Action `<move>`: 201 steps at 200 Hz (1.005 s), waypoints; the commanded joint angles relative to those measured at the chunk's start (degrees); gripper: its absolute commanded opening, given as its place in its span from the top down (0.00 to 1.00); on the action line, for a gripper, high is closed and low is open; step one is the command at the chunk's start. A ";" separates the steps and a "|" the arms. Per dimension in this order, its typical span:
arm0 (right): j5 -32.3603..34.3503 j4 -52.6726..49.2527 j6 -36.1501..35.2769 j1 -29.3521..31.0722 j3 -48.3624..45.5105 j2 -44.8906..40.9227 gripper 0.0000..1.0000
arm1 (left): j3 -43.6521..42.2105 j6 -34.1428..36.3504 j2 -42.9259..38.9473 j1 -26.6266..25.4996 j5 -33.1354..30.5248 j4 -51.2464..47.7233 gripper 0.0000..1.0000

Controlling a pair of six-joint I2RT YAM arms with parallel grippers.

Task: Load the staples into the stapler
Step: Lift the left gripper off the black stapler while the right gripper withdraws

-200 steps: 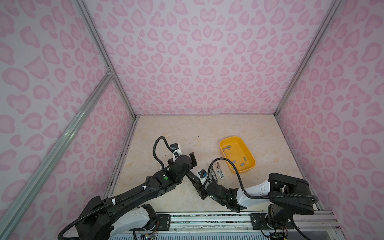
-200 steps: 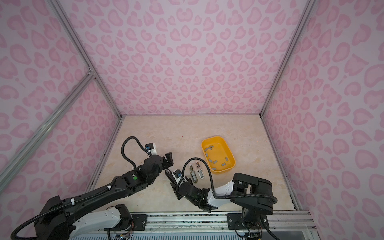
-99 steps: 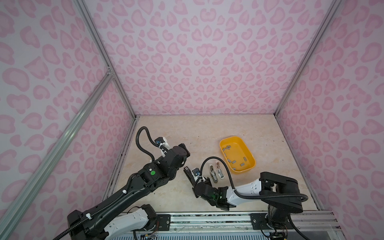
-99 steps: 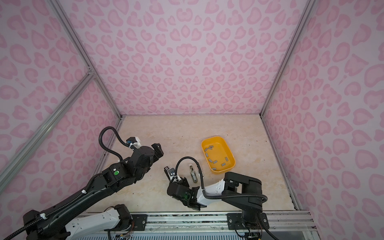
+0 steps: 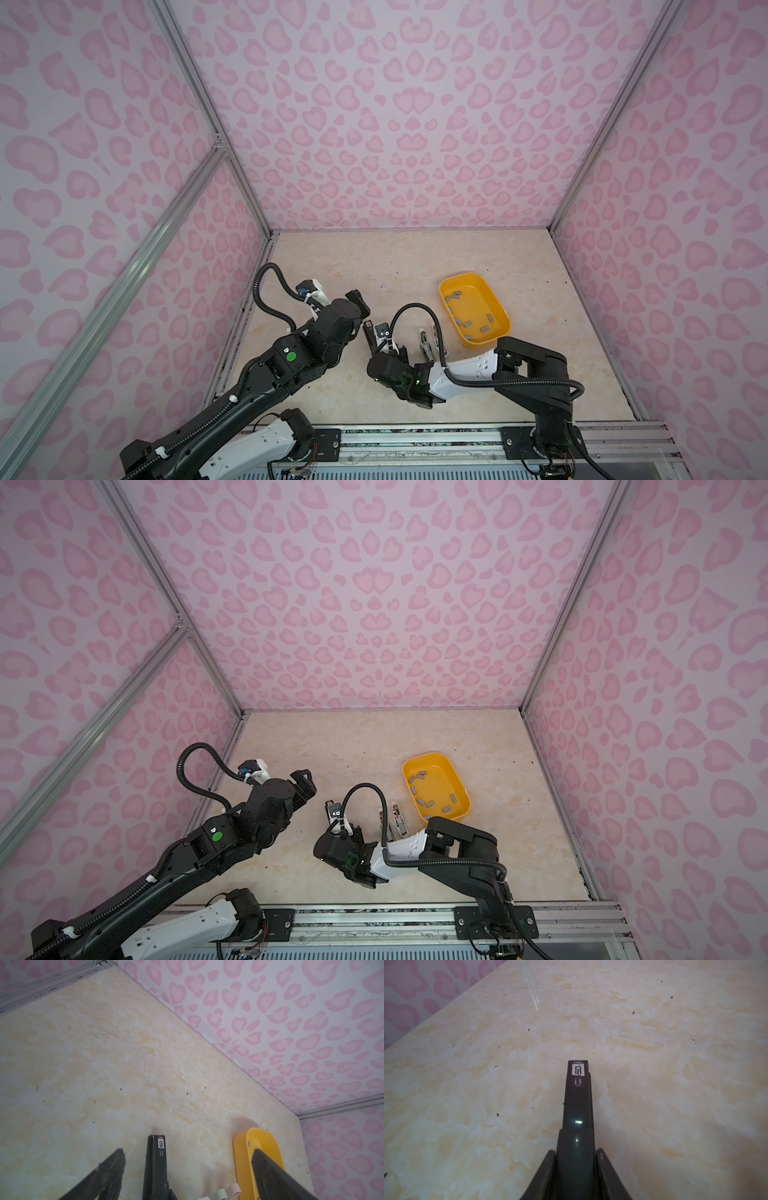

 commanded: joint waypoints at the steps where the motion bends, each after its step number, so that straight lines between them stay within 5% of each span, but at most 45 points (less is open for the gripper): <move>1: -3.36 2.59 -1.36 0.16 -1.26 -0.85 0.54 | 2.11 0.02 1.37 0.31 1.99 0.34 0.04; 30: -4.46 7.02 -3.73 0.42 -6.25 -5.87 0.41 | 2.71 -0.82 1.72 0.36 3.09 0.52 0.03; 101: 2.88 8.74 -6.87 -0.19 -23.56 -25.62 0.40 | 3.62 2.65 8.96 0.36 6.73 5.28 0.04; 162: 0.95 5.64 -8.37 -2.55 -33.90 -35.21 0.51 | -2.17 22.62 17.98 0.31 24.27 28.25 0.03; 201: -4.49 8.43 -8.90 -5.24 -37.83 -35.28 0.52 | -1.58 26.30 25.33 0.28 30.72 33.56 0.00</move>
